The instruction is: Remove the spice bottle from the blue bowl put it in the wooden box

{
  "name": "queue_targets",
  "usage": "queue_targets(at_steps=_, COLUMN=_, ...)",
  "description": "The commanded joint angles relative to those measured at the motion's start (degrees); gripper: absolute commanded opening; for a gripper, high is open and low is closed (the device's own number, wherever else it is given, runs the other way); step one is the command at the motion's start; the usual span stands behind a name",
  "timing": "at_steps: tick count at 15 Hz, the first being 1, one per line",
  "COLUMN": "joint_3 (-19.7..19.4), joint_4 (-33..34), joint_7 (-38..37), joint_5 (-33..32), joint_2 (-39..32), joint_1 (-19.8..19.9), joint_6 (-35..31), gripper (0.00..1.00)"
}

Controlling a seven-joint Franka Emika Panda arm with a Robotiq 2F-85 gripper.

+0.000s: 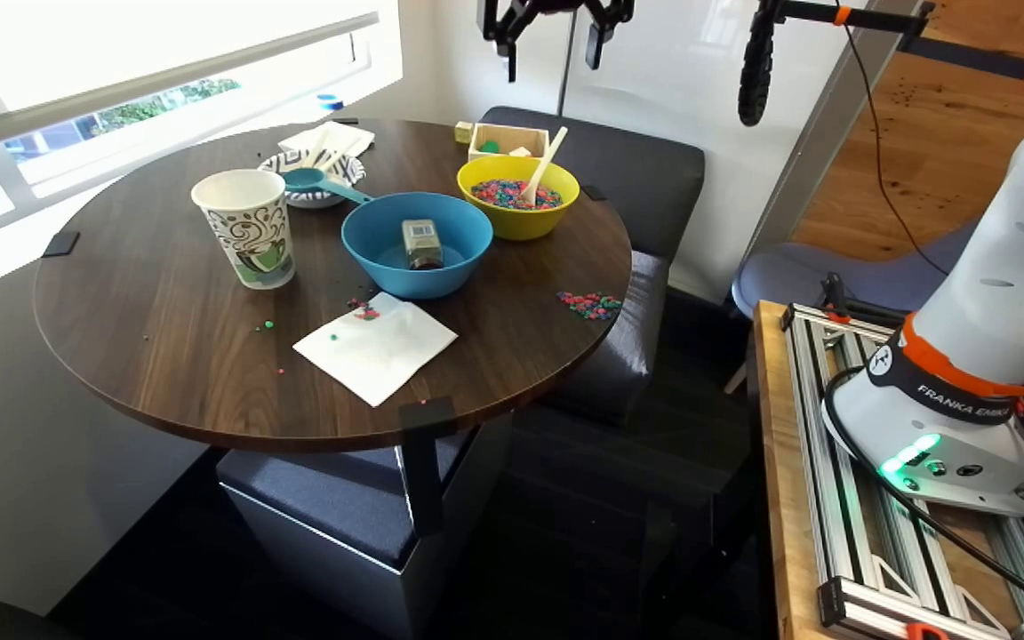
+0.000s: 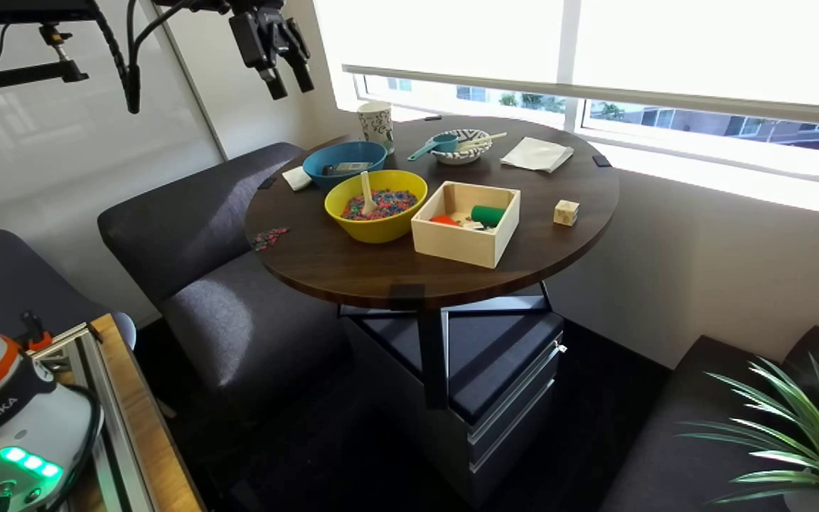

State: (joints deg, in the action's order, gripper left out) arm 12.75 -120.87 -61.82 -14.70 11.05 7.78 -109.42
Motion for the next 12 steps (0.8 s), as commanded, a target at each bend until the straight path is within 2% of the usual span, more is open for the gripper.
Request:
queue_targets(at_steps=1, joint_3=-0.3, joint_4=6.2, joint_7=-5.3, joint_5=3.9, joint_2=-6.7, joint_1=-5.9, joint_6=7.1, gripper=1.00)
queue_targets(at_steps=2, joint_3=-1.1, joint_4=7.0, joint_7=-4.6, joint_5=4.7, joint_2=-6.9, joint_1=-6.9, joint_6=7.2, gripper=1.00)
queue_targets(at_steps=3, joint_3=-1.9, joint_4=3.6, joint_7=-4.7, joint_5=2.0, joint_2=-4.7, joint_1=-7.2, joint_6=4.8, gripper=1.00)
queue_targets(at_steps=7, joint_3=-2.5, joint_4=6.1, joint_7=-4.6, joint_5=3.3, joint_2=-6.6, joint_1=-8.3, joint_6=5.6, gripper=1.00)
queue_targets(at_steps=8, joint_3=-3.1, joint_4=5.5, joint_7=-0.4, joint_5=7.0, joint_2=-7.0, joint_1=-8.7, joint_6=2.4, gripper=1.00)
queue_targets(at_steps=12, joint_3=-5.2, joint_4=1.3, joint_7=11.6, joint_5=12.5, joint_2=-7.4, joint_1=-9.5, joint_6=-12.5, gripper=1.00)
